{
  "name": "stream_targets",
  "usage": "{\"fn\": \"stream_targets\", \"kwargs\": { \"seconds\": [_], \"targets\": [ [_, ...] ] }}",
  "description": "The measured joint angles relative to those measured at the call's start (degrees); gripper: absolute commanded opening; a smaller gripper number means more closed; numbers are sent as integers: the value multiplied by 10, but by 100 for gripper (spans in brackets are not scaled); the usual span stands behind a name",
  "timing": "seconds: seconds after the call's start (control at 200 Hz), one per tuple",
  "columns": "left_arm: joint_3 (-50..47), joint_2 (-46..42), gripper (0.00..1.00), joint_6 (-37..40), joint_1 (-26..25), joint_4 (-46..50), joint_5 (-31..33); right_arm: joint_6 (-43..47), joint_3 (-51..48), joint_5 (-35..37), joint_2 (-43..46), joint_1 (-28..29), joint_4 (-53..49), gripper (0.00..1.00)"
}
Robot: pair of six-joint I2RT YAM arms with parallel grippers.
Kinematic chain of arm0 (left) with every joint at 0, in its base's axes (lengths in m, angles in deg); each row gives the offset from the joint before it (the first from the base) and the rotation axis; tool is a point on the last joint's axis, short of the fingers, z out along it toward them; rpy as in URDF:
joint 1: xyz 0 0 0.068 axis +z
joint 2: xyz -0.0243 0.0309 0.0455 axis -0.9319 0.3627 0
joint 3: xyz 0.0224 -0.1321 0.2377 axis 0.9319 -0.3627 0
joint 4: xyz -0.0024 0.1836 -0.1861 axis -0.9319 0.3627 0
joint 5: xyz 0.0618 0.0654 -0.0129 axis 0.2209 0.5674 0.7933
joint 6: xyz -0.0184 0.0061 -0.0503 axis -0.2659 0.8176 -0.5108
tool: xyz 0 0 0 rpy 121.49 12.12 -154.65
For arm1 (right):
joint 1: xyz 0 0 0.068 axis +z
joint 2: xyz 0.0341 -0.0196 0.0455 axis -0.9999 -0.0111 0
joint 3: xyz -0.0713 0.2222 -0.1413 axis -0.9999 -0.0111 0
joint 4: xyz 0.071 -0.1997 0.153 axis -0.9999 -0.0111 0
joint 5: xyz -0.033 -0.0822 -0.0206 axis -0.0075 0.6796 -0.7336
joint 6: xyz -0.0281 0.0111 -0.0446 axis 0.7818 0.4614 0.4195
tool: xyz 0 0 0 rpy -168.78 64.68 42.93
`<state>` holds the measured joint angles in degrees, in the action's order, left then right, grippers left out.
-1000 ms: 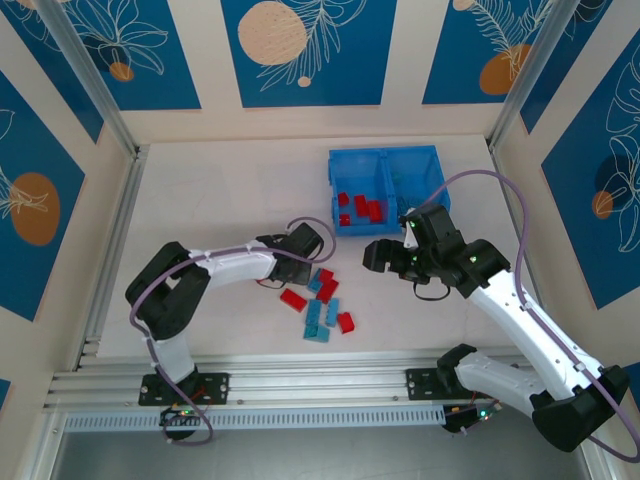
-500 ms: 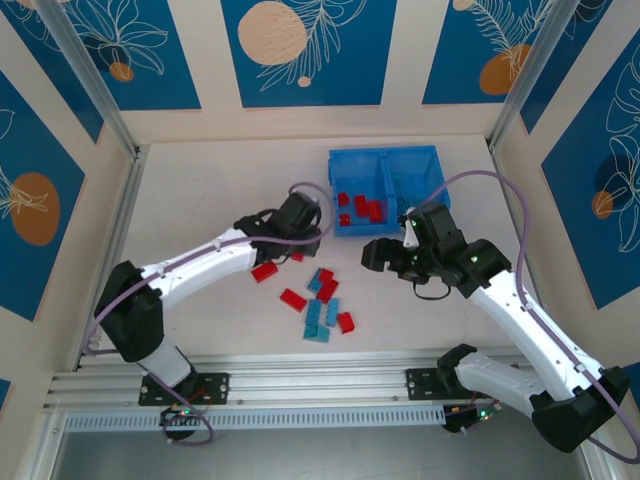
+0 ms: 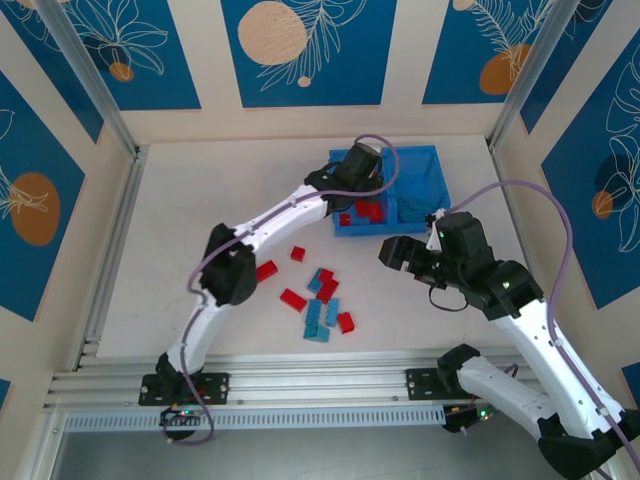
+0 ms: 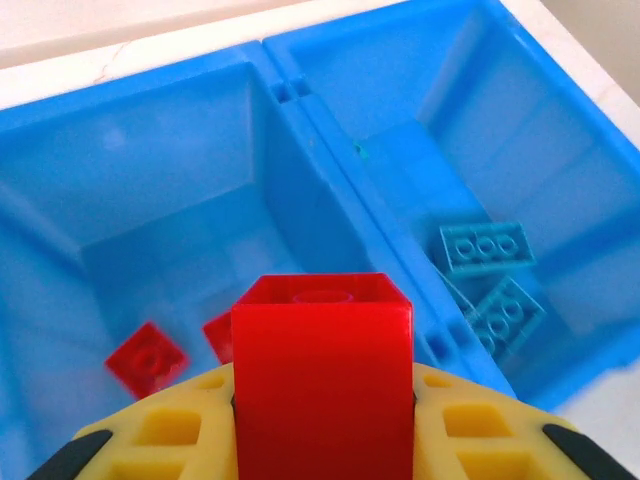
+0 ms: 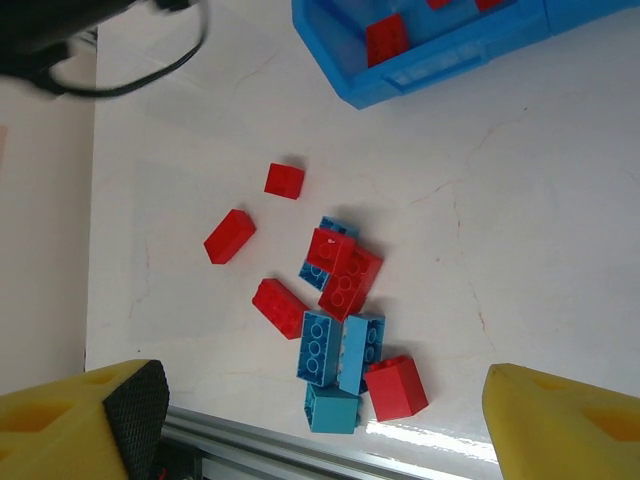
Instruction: Sort the legos into containers by color
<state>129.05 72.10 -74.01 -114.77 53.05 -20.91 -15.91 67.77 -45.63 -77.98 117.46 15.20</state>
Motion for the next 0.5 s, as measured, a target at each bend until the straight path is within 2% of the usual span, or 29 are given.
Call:
{"fn": "stream_targets", "kwargs": {
  "seconds": [0.09, 0.16, 0.375, 0.5],
  "targets": [
    [116, 81, 43, -1, 10, 27, 0, -2, 0, 4, 15, 0, -7, 84],
    [161, 113, 53, -7, 19, 34, 0, -2, 0, 7, 21, -1, -11, 84],
    [185, 119, 55, 1, 35, 32, 0, -2, 0, 10, 19, -2, -21, 84],
    [161, 76, 53, 12, 35, 46, -16, -2, 0, 11, 9, -3, -21, 84]
  ]
}}
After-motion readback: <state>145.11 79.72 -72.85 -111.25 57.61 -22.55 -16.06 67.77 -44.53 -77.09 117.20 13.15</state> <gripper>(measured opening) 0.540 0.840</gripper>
